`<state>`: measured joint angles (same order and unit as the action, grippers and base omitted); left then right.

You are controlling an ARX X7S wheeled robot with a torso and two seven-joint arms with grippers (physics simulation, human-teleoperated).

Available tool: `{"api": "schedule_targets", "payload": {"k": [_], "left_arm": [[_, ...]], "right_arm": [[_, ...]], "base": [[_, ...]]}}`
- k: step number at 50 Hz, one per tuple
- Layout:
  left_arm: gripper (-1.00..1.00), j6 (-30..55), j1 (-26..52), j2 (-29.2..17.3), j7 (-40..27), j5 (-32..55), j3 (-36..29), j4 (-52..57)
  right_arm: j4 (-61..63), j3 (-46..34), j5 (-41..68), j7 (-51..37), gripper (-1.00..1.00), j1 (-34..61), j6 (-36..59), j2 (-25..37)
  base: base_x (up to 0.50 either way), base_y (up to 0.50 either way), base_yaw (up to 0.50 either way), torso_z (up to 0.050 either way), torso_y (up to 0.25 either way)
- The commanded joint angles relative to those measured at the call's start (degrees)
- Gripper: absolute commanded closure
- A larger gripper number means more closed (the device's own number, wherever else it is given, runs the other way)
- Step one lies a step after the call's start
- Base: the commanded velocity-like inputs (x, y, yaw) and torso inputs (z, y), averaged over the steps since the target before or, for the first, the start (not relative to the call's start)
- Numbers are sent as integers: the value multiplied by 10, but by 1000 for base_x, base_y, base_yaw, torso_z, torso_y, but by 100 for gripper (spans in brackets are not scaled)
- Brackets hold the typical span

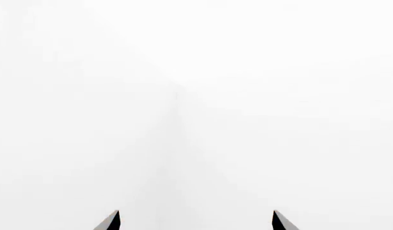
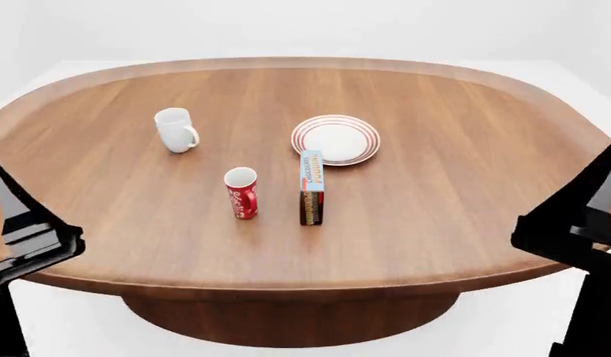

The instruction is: Pick up the white mug and put it on the plate, and put the chocolate pudding to the right of the plate.

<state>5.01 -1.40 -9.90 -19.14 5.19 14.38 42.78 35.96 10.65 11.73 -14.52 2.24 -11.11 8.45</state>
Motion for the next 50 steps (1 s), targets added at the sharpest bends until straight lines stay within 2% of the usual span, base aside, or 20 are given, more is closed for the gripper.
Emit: {"api": "schedule_targets", "payload": {"k": [1, 21, 50], "left_arm": [[-100, -9, -17, -1, -16, 6, 74, 99], [-100, -52, -44, 0, -34, 13, 100, 129], [-100, -72, -59, -4, -45, 4, 82, 106]], "right_arm": [[71, 28, -7, 5, -100, 1, -42, 5], [100, 14, -18, 1, -100, -4, -42, 20], [102, -18, -32, 2, -100, -13, -38, 35]], "base": [[254, 0, 0, 0, 0], [500, -19, 0, 0, 0], [500, -4, 0, 0, 1]]}}
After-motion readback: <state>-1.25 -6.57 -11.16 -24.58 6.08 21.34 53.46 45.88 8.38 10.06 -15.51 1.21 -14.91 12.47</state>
